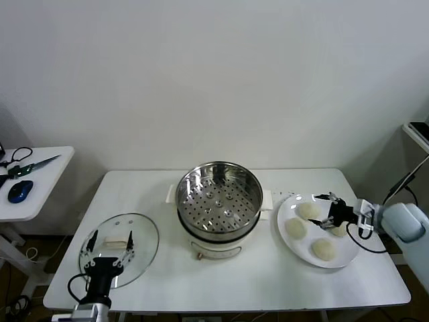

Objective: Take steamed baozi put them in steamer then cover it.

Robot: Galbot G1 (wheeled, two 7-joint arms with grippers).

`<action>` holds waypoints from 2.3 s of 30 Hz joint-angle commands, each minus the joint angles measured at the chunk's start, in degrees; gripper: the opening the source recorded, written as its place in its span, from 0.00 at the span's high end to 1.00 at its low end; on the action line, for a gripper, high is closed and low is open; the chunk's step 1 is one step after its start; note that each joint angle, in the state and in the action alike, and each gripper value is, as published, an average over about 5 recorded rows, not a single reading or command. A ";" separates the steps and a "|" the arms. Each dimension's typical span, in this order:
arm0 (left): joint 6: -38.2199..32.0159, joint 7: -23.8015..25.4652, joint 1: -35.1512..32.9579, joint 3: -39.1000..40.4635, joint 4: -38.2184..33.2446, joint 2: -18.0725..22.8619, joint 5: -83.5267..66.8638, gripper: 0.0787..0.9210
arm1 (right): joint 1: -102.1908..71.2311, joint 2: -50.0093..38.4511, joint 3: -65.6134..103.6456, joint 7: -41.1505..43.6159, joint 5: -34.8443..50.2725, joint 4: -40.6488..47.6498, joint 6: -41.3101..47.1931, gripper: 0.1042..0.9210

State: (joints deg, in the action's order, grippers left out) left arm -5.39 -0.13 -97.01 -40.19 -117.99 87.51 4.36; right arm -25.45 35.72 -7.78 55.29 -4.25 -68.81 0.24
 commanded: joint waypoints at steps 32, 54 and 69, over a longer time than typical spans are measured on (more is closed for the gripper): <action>1.50 -0.16 3.21 -0.56 3.85 -0.73 0.55 0.12 | 26.66 20.55 -31.57 8.79 -9.96 33.34 -4.35 0.12; 1.45 -0.62 2.74 -0.55 3.79 -0.50 0.82 0.12 | 26.69 20.63 -32.09 10.72 -9.88 33.39 -5.04 0.28; 1.00 -0.89 0.90 -0.95 2.84 -0.74 0.65 0.12 | 40.67 18.85 -42.28 14.36 -3.37 27.66 -11.63 0.29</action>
State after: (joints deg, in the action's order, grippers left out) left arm -4.39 -1.00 -95.83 -41.14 -115.01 86.84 5.06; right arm 9.02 55.03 -45.53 68.58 -10.25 -39.32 -9.00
